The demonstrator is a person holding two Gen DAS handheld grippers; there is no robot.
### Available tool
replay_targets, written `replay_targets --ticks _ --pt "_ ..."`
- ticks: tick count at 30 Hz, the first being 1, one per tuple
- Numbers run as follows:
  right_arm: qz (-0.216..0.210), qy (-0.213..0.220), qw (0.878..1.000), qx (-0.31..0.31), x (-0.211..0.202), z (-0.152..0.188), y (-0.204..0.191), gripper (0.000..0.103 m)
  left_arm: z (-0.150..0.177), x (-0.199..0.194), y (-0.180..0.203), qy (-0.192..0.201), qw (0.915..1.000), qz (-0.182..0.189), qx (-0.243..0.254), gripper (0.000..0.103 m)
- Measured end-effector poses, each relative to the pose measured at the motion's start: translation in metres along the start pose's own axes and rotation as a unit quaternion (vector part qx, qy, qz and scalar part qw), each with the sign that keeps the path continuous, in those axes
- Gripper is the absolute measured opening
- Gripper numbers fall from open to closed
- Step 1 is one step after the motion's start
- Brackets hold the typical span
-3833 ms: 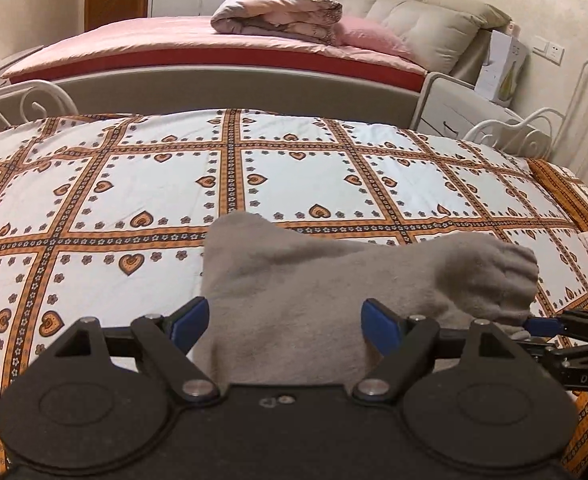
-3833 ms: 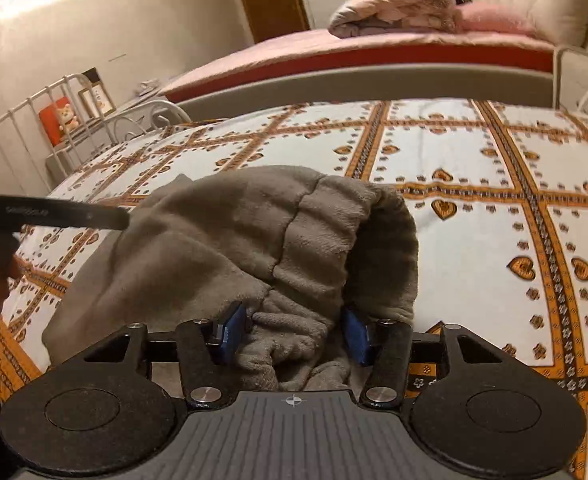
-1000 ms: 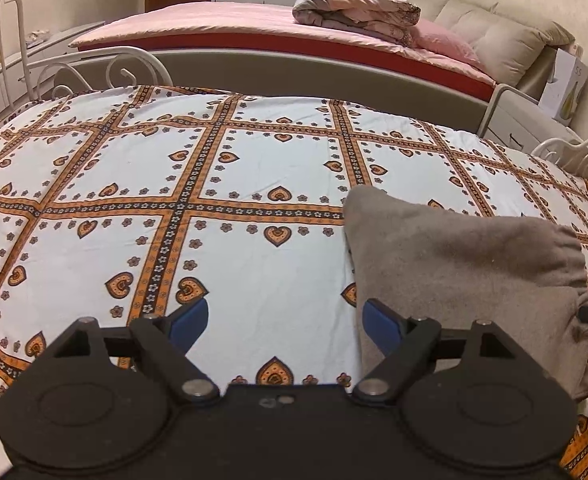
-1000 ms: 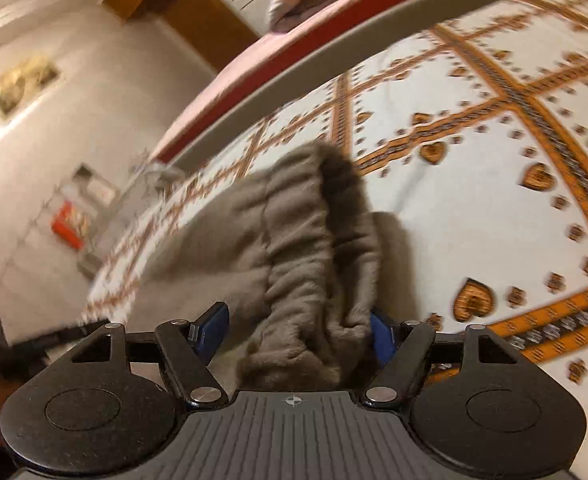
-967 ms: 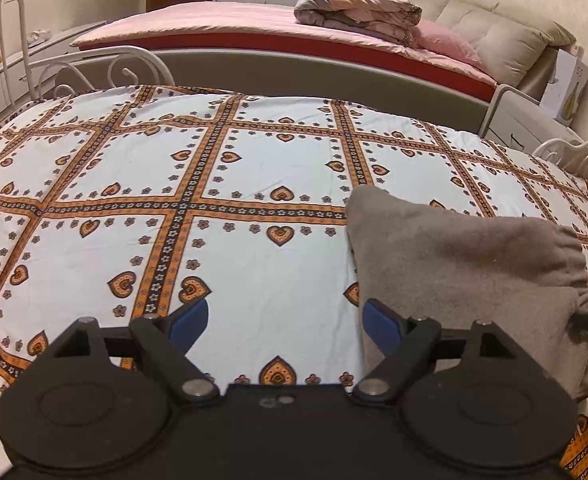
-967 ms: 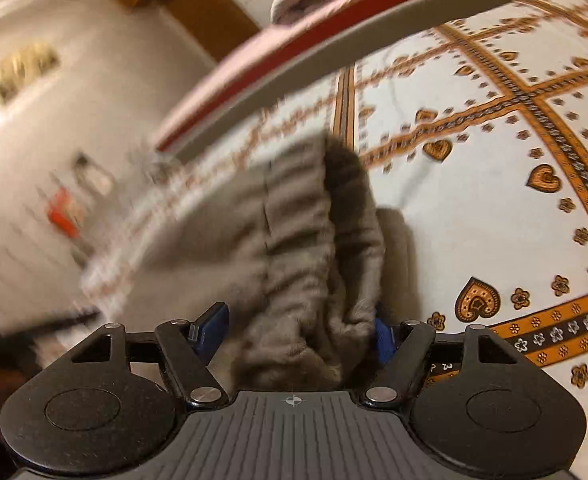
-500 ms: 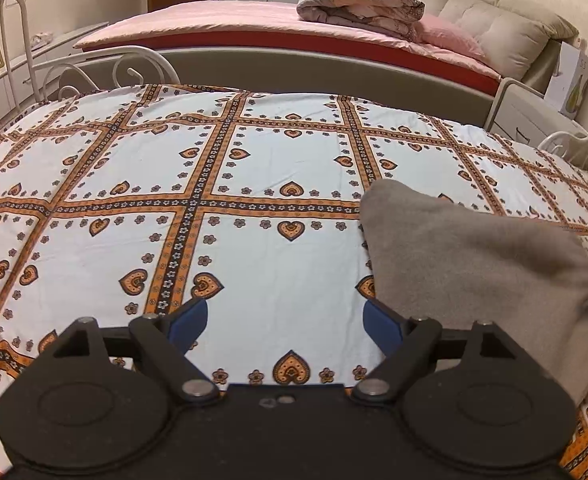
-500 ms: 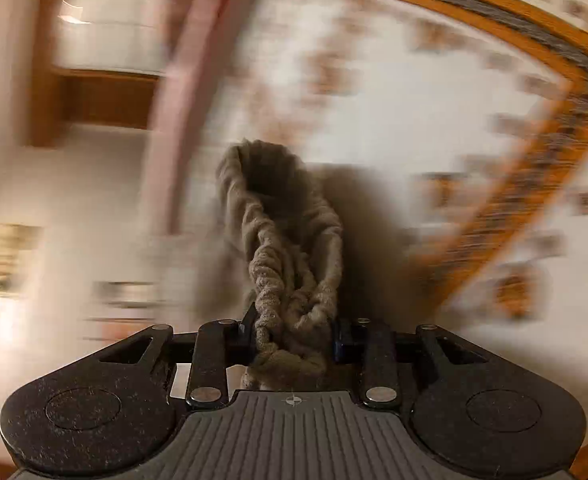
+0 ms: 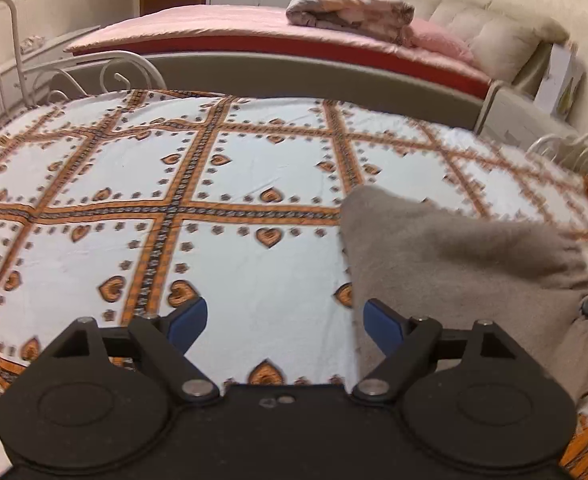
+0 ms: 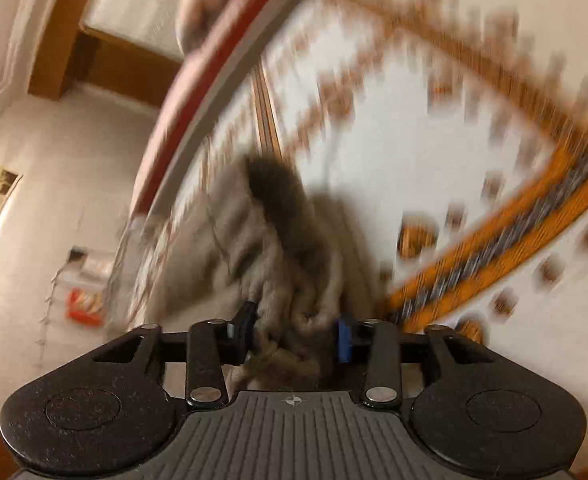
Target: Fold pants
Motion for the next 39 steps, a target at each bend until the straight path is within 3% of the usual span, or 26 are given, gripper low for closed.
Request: replay_targets --ticks 1,2,3,7,10,14,17,19,21,27,29,32,34,36,39 --pt "0.005 0.028 0.999 -0.029 -0.012 -0.006 -0.007 0.064 0.001 0.001 0.000 0.002 0.9999 0.015 -0.005 0.079" --pt "0.002 0.047 0.998 -0.046 -0.019 -0.012 -0.012 0.087 0.003 0.005 0.000 -0.003 0.9997 0.024 -0.009 0.079" --pt "0.001 0.054 0.997 -0.060 -0.023 -0.017 -0.014 0.100 0.006 0.010 0.000 -0.014 0.9992 0.035 -0.013 0.079" --pt "-0.002 -0.001 0.998 -0.058 -0.014 -0.017 0.002 0.100 0.017 0.035 0.003 -0.059 0.9944 0.081 -0.034 0.078" --pt "-0.010 -0.035 0.998 -0.052 0.001 -0.005 0.014 0.100 0.017 0.039 0.011 -0.048 0.9941 0.090 -0.035 0.078" --pt "-0.027 -0.043 0.996 -0.067 0.011 -0.003 0.015 0.100 0.016 0.045 0.019 -0.040 0.9903 0.123 -0.049 0.078" --pt "-0.053 -0.046 0.997 -0.042 0.017 -0.006 0.019 0.100 0.023 0.056 0.023 -0.064 0.9834 0.159 -0.060 0.076" --pt "-0.065 -0.055 0.996 -0.038 0.025 -0.008 0.020 0.091 0.026 0.065 0.026 -0.082 0.9760 0.190 -0.066 0.076" --pt "-0.072 -0.069 0.994 -0.036 0.032 -0.008 0.020 0.071 0.027 0.070 0.030 -0.086 0.9703 0.218 -0.059 0.076" --pt "-0.106 -0.093 0.990 -0.003 0.055 -0.012 0.025 0.068 0.032 0.087 0.027 -0.093 0.9508 0.279 -0.096 0.077" --pt "-0.105 -0.100 0.989 -0.014 0.061 -0.012 0.020 0.068 0.033 0.092 0.028 -0.089 0.9494 0.285 -0.097 0.075" --pt "-0.097 -0.104 0.989 -0.036 0.069 -0.012 0.009 0.051 0.026 0.092 0.039 -0.087 0.9545 0.275 -0.076 0.055" --pt "-0.110 -0.099 0.989 -0.031 0.068 -0.014 0.001 0.045 0.020 0.092 0.029 -0.079 0.9520 0.273 -0.113 0.028" --pt "-0.127 -0.090 0.987 -0.043 0.064 -0.020 -0.012 0.043 0.014 0.090 0.022 -0.069 0.9486 0.278 -0.134 0.023" --pt "-0.152 -0.077 0.984 -0.057 0.066 -0.032 -0.034 0.042 -0.014 0.082 0.024 -0.024 0.9517 0.283 -0.117 0.021"
Point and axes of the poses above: each gripper's, at about its wrist camera, not at the fingertips, and x roughly the way its jaws point, y to its right, z to its underside, the point moved 4 cm from there along x, roughly the way its jaws point, and after that the axes turned 6 degrees about y, right-handed, at the moved point
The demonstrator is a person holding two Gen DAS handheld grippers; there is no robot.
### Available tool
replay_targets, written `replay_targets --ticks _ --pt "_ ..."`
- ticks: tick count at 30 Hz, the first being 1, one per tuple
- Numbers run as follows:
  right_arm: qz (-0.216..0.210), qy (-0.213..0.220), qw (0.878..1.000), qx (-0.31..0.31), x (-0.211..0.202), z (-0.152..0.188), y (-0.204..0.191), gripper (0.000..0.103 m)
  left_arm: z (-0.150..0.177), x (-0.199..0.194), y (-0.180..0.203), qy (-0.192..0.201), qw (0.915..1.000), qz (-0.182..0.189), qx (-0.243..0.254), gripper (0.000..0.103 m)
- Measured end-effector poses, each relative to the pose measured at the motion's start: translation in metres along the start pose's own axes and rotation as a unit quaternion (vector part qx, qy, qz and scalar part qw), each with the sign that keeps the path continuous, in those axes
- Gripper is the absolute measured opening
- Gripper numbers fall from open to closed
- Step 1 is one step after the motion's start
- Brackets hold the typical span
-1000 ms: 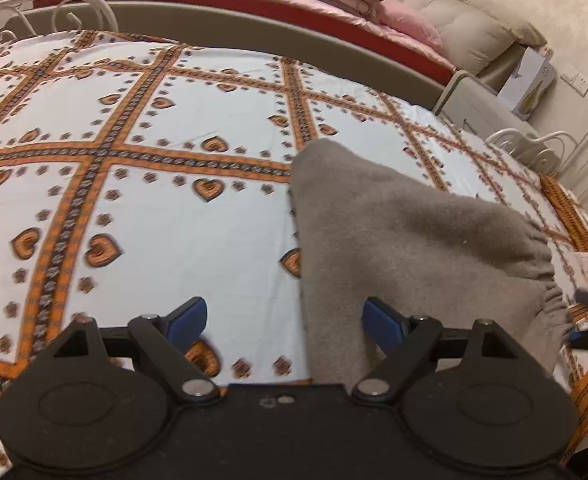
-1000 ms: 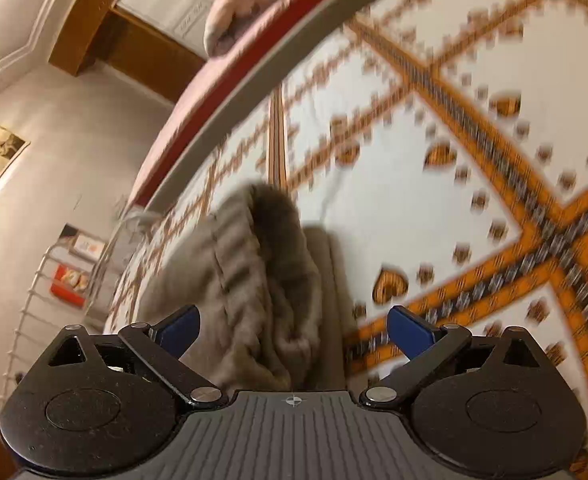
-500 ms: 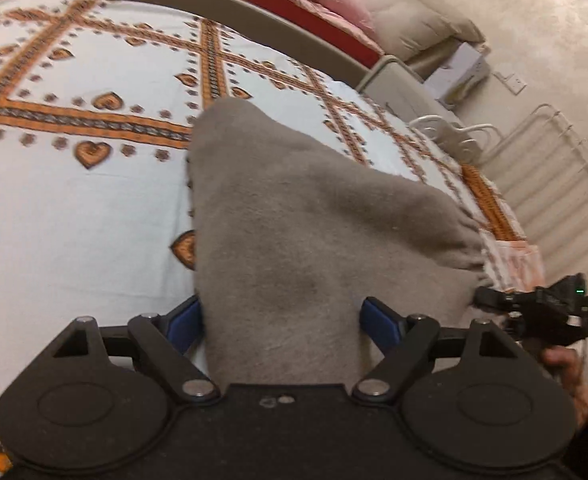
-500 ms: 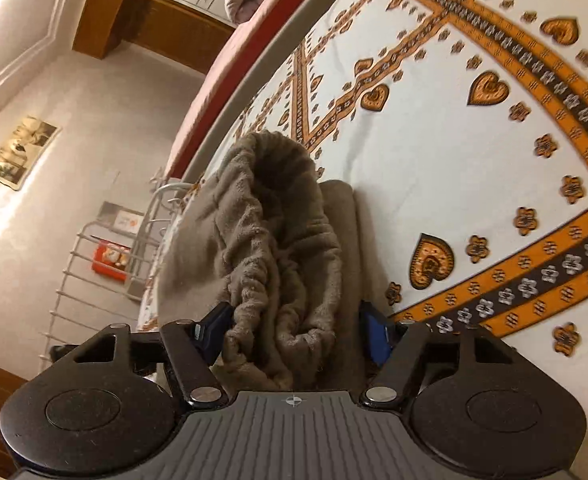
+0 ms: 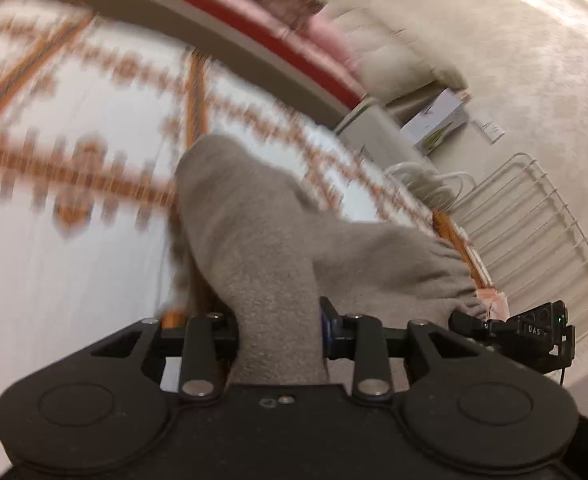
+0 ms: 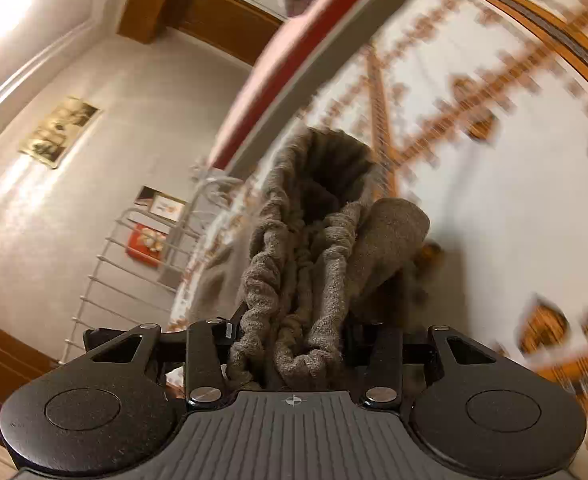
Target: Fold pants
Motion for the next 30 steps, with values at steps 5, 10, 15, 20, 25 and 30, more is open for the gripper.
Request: replay_targets --ticks 5,10,15,20,25,30 --pt "-0.026 0.025 0.999 -0.016 0.031 -0.043 -0.017 0.042 -0.056 0.020 -0.005 0.055 0.9984 0.000 0.012 0.021" --pt "-0.006 0.033 0.999 -0.018 0.069 -0.093 0.003 0.042 -0.082 0.067 -0.033 0.057 0.9983 -0.012 -0.002 0.023" --pt "0.112 0.009 0.993 -0.043 0.093 -0.088 0.053 0.066 -0.061 0.095 -0.048 0.053 0.9861 -0.129 0.091 0.065" --pt "0.111 0.051 0.990 -0.064 0.070 -0.076 0.046 0.070 -0.060 0.080 -0.032 0.049 0.9741 -0.177 0.132 0.076" --pt "0.120 0.073 0.985 -0.097 0.036 -0.060 0.023 0.088 -0.050 0.051 -0.009 0.041 0.9636 -0.211 0.159 0.076" --pt "0.117 0.093 0.978 -0.149 -0.003 -0.039 -0.021 0.103 -0.037 0.008 0.021 0.059 0.9579 -0.225 0.169 0.077"
Point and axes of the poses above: each gripper's, at about its wrist camera, not at the fingertips, and x roughly the way its jaws point, y to its right, z to its underside, the point moved 4 cm from there along x, roughly the way its jaws point, and after that the axes turned 6 degrees about y, right-handed, at the moved point
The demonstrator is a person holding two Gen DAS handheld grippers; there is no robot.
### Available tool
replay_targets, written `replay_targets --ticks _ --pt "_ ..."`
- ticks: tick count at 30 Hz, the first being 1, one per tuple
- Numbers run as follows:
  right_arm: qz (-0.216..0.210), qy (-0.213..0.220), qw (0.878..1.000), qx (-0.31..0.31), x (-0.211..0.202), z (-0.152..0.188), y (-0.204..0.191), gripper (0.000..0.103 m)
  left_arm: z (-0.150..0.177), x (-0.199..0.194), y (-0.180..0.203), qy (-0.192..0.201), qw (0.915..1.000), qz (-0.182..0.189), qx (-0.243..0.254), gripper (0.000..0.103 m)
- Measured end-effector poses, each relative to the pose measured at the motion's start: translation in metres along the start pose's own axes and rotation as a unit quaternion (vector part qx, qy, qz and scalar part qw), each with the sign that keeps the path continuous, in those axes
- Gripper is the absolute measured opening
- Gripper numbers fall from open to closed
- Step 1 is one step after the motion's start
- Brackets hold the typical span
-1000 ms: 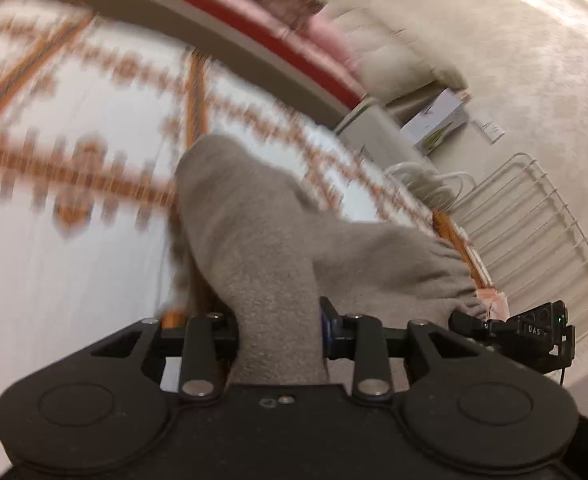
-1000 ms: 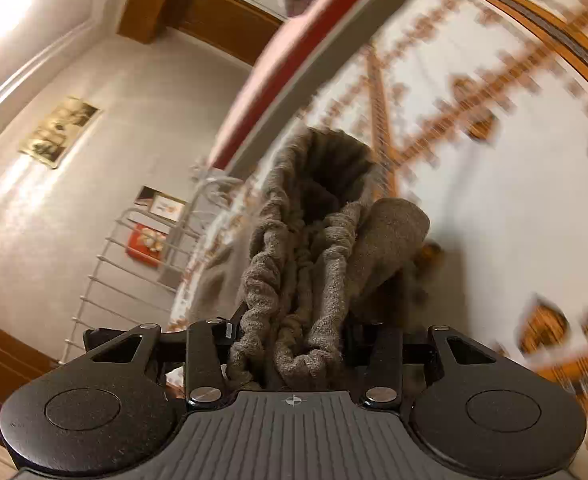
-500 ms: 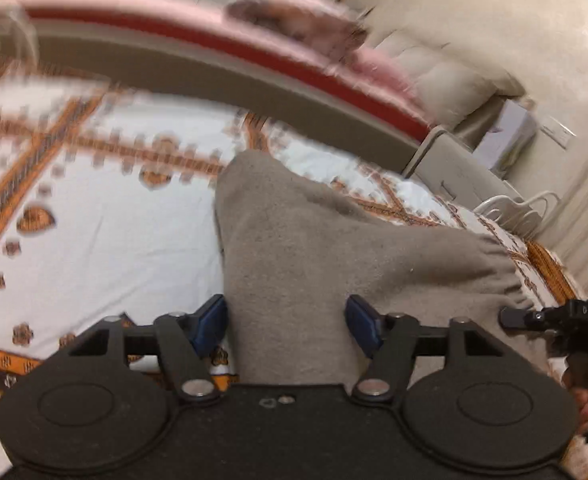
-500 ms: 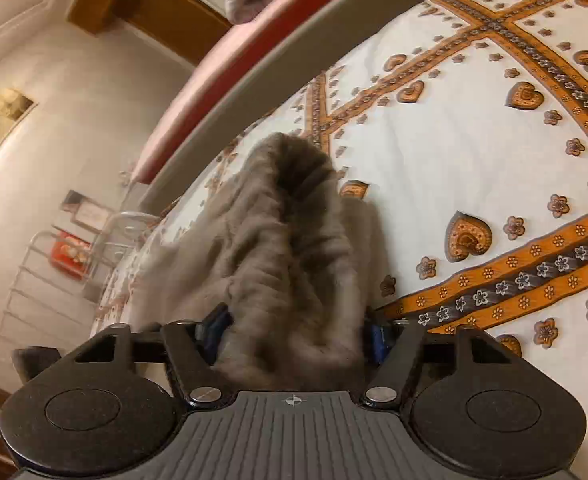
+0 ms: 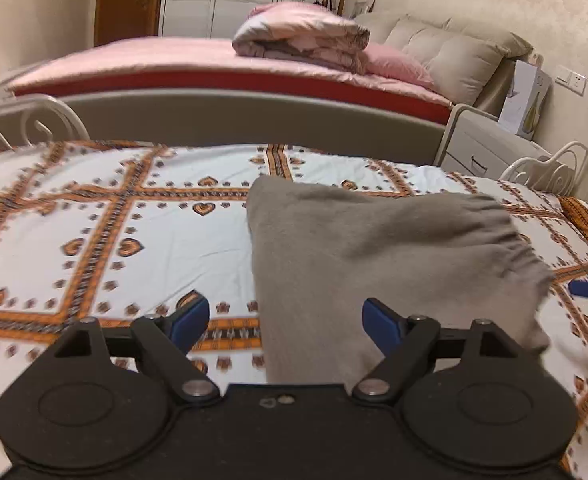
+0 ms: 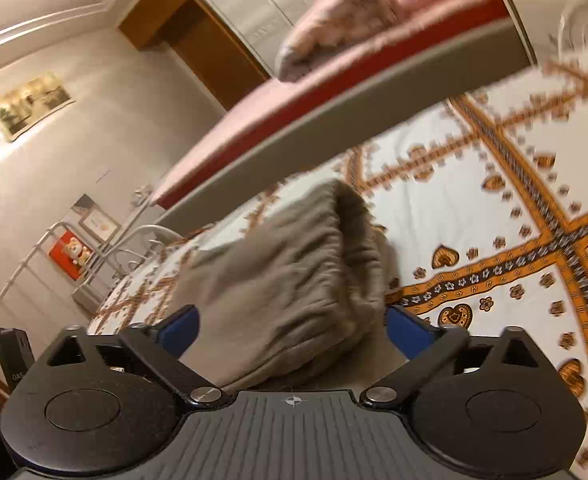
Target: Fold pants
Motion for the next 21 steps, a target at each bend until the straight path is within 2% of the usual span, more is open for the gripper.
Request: replay_targets --ticks 4,7,12,16,21 --pt "0.008 0.027 0.999 -0.042 -0.051 0.014 -0.030 0.103 0.011 -0.050 0.016 0.015 0.9998 -0.007 0.008 0.079" --pt "0.032 0.023 0.996 -0.079 -0.082 0.032 -0.056 0.103 0.022 -0.087 0.029 0.030 0.9995 -0.001 0.012 0.080" --pt "0.062 0.042 0.982 -0.175 -0.132 0.072 -0.096 0.103 0.045 -0.150 0.047 0.068 0.9963 -0.019 0.048 0.081" --pt "0.072 0.057 0.978 -0.186 -0.157 0.097 -0.105 0.103 0.059 -0.187 0.058 0.096 0.9937 -0.019 0.056 0.081" --pt "0.047 0.106 0.976 -0.186 -0.181 0.107 -0.119 0.103 0.078 -0.211 0.067 0.114 0.9916 -0.019 0.058 0.081"
Point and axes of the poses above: each gripper's, at about its wrist camera, not at the fingertips, and x roughly the way its jaws point, y to its right, z to its underside, the point moved 4 cm from there along x, roughly the way its jaws point, and after that the axes turned 6 degrees about y, right-handed, at the moved point
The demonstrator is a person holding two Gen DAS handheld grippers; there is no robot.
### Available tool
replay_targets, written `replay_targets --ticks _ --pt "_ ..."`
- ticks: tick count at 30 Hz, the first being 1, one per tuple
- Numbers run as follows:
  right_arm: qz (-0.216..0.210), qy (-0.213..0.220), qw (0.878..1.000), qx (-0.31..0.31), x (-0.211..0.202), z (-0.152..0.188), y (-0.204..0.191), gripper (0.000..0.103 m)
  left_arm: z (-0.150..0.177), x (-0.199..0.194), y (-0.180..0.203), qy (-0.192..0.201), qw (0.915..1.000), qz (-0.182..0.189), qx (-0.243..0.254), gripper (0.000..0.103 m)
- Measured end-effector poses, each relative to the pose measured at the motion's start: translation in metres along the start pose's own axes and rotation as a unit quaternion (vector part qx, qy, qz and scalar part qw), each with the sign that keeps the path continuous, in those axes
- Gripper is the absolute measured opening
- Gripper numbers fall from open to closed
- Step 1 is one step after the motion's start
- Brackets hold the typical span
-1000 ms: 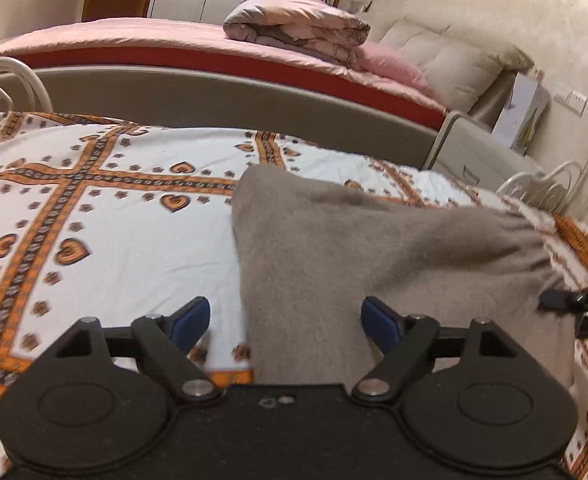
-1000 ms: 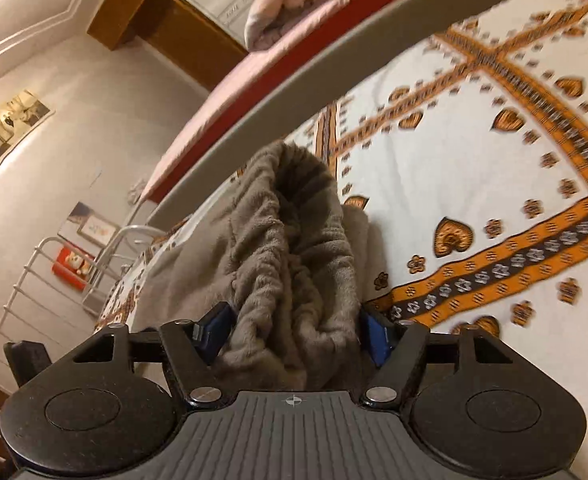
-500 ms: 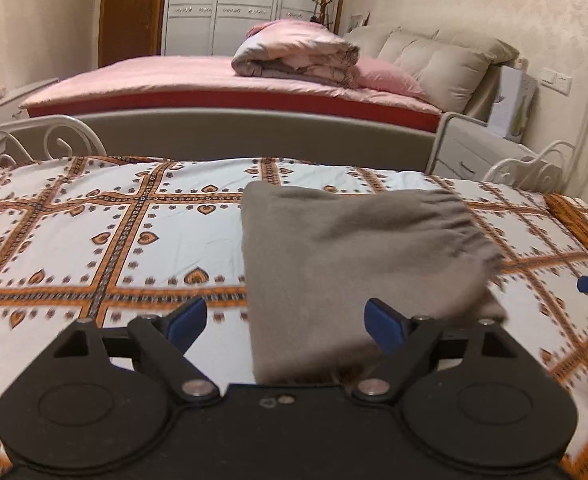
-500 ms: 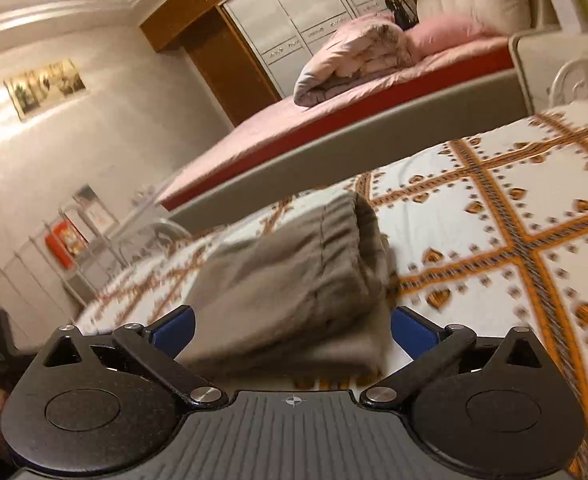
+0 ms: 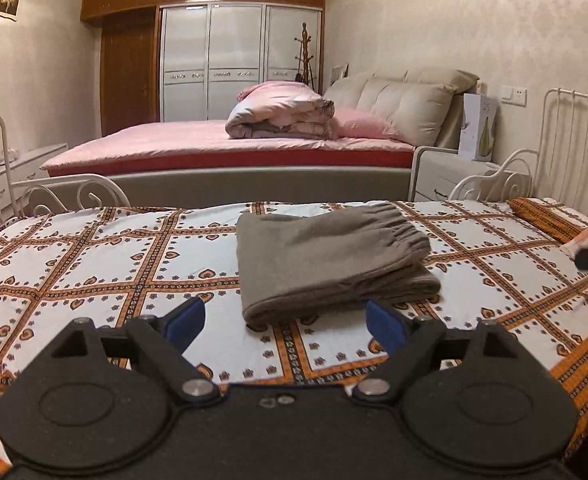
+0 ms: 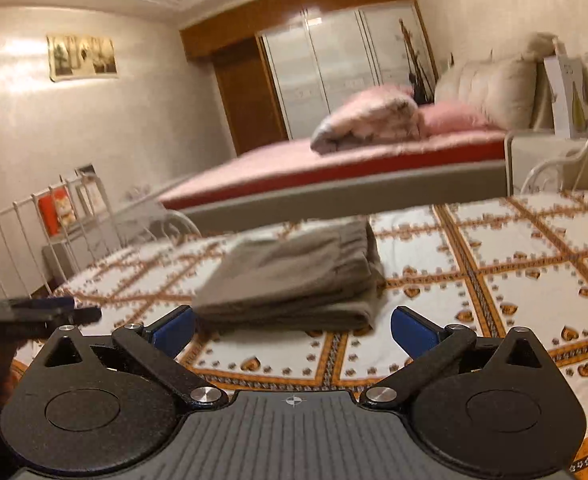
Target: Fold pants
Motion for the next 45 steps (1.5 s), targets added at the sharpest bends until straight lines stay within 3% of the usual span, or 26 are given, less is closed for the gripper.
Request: replay_targets --ticks 10,45 --pt "-0.010 -0.010 0.997 -0.071 0.011 0.009 -0.026 0.103 0.001 -0.005 -0.002 0.017 0.9998 0.002 0.008 0.081" --pt "0.013 -0.003 0.999 -0.039 0.012 0.006 -0.004 0.103 0.002 -0.002 0.004 0.021 0.9995 0.023 0.010 0.081"
Point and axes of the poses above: each gripper's, at about its wrist camera, not at the fingertips, and x roughly the way its jaws point, y to its right, z to its underside, the point moved 4 cm from there along x, roughly the way its jaws point, and after that the axes turned 6 degrees about y, right-handed, at the moved point
